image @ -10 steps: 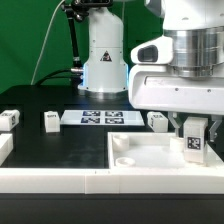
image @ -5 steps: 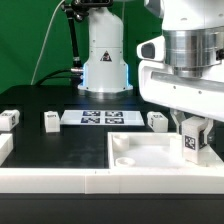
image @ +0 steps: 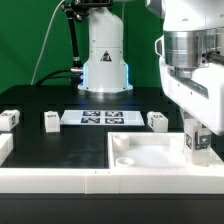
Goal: Assemble one leg
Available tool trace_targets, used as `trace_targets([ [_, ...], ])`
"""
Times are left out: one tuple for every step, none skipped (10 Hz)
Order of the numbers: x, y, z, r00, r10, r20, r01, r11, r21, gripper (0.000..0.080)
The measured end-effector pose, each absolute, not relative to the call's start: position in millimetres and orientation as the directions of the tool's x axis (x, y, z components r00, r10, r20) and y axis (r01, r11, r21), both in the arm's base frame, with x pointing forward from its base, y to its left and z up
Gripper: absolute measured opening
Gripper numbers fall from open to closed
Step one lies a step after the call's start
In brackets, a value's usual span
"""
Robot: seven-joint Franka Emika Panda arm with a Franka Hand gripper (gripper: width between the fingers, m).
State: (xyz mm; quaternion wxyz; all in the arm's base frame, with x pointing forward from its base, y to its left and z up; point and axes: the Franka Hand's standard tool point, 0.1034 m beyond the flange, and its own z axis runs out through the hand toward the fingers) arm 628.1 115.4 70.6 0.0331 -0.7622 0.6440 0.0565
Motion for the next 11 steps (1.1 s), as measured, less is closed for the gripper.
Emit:
trace_targets([
  [627.9, 115.5, 70.3, 0.198, -0.972, -0.130, -0.979, -0.202, 0.018, 0.0348],
  [627.8, 116.0, 70.2, 0.199, -0.971, -0.130, -0.979, -0.203, 0.018, 0.0547],
  [627.7, 116.2, 70.1, 0.259, -0.957, -0.129, -0.965, -0.262, 0.011, 0.0547],
  [627.7, 116.6, 70.1, 0.366, -0.921, -0.129, -0.929, -0.369, -0.004, 0.0628],
  [627.8, 116.9, 70.2, 0.465, -0.876, -0.128, -0.884, -0.466, -0.019, 0.0628],
  [627.7, 117.3, 70.2, 0.553, -0.824, -0.125, -0.832, -0.554, -0.031, 0.0646],
  [627.5, 118.5, 70.1, 0.652, -0.749, -0.121, -0.757, -0.652, -0.046, 0.0648],
  [627.1, 120.1, 70.0, 0.737, -0.665, -0.115, -0.674, -0.736, -0.060, 0.0648],
  [626.9, 120.1, 69.2, 0.825, -0.555, -0.106, -0.564, -0.823, -0.075, 0.0648],
  [627.0, 116.2, 67.6, 0.906, -0.412, -0.094, -0.420, -0.903, -0.091, 0.0648],
  [627.0, 116.4, 67.7, 0.929, -0.360, -0.088, -0.367, -0.925, -0.096, 0.0648],
])
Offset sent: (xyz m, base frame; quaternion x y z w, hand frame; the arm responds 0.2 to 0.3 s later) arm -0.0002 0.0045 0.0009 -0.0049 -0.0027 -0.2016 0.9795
